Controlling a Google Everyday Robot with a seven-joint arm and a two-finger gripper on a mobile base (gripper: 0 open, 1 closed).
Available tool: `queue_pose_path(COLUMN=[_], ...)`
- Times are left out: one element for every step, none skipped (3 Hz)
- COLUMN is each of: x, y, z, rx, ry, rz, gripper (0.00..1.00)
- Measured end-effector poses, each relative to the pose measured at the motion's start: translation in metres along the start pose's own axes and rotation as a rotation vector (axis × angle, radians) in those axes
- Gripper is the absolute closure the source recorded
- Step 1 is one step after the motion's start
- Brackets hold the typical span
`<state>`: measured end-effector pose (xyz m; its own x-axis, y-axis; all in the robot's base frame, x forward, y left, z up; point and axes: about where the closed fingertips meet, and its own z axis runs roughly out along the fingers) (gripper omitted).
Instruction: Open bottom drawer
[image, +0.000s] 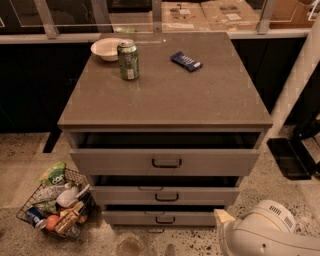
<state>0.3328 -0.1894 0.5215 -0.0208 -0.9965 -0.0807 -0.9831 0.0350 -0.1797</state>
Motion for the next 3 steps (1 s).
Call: queue_pose_path(x=[0.0, 0.001, -0.006], y=[0.0, -0.007, -0.017], z=[0.0, 0.005, 0.046], rx=[0.0, 0.014, -0.001], ry=[0.001, 0.013, 0.011], rz=[0.0, 0.012, 0.014], gripper=[0.0, 0.0, 0.0])
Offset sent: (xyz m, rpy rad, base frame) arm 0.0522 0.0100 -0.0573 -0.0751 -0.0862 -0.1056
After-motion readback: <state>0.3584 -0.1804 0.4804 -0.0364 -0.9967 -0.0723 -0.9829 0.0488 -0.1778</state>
